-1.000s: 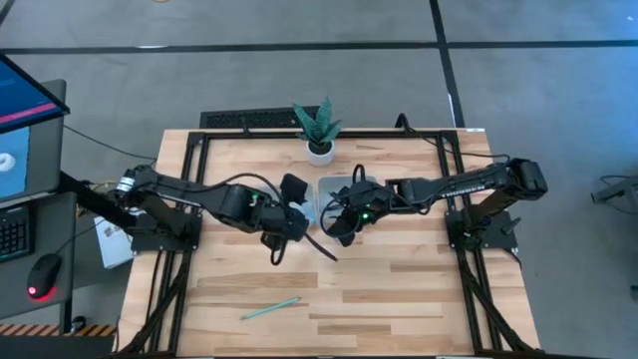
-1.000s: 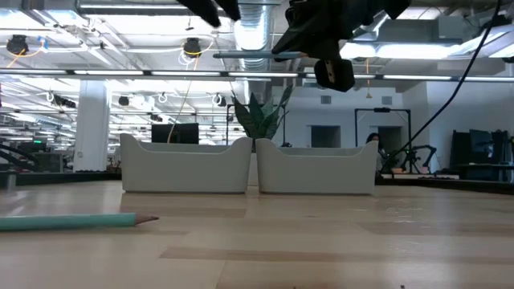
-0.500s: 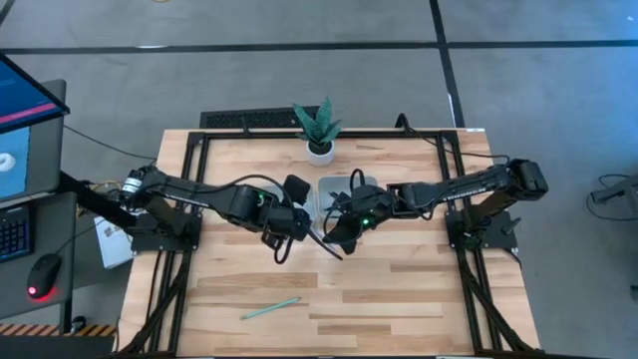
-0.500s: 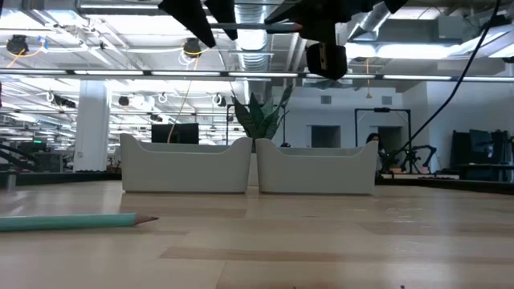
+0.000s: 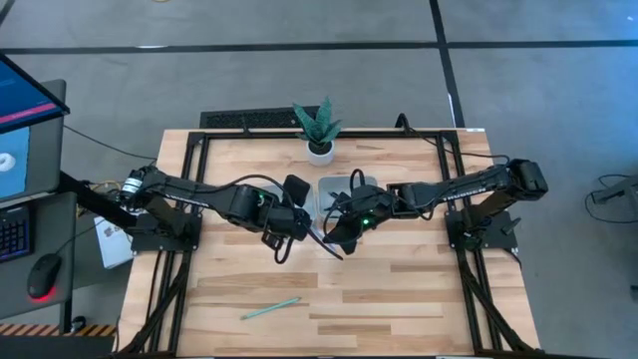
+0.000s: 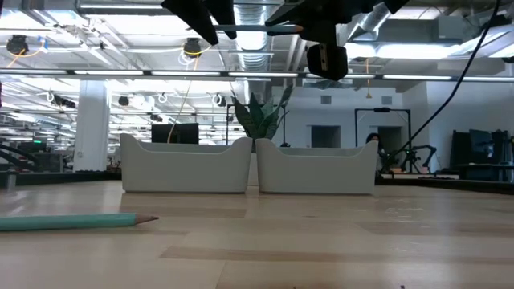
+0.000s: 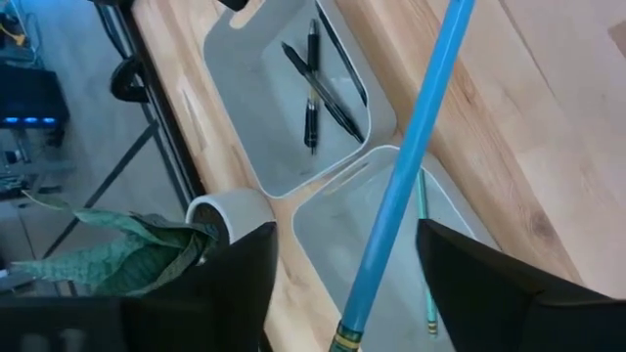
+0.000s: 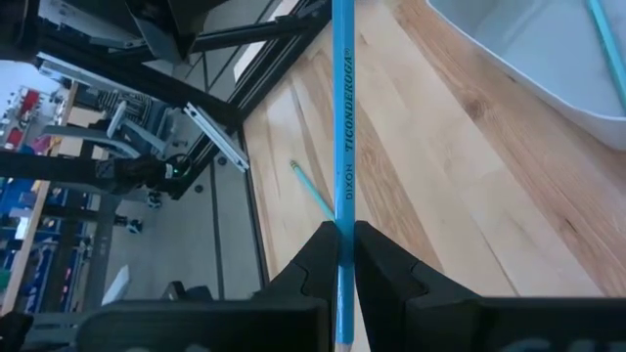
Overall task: Sort pens & pencils
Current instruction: Put the blue pencil into the left gray bin
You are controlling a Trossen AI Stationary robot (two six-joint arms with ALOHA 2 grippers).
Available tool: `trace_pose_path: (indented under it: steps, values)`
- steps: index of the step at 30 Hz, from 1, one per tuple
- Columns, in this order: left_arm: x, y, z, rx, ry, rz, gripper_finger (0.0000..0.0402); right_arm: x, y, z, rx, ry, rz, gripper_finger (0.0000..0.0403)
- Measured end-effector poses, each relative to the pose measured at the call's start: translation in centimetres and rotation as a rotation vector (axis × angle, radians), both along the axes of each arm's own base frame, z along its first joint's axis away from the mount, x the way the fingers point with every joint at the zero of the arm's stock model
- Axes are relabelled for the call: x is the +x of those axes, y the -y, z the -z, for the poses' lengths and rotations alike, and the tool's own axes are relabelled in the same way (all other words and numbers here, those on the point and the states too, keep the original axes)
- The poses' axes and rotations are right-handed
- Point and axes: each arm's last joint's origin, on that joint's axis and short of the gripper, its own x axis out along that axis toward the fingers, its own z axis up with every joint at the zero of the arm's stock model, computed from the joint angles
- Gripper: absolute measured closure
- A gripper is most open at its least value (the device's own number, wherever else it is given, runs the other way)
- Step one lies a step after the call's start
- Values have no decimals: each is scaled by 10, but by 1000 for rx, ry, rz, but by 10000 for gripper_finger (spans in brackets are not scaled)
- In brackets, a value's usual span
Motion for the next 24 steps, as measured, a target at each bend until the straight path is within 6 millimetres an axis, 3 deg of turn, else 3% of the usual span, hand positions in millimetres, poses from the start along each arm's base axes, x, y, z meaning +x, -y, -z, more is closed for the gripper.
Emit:
trace_pose_path:
  steps: [13, 24]
  values:
    - [0, 0, 0, 8, -7, 13, 313, 0, 0, 0, -7, 2, -4, 353]
    - [-2, 1, 2, 32, -69, 88, 383, 0, 0, 0, -9, -1, -6, 353]
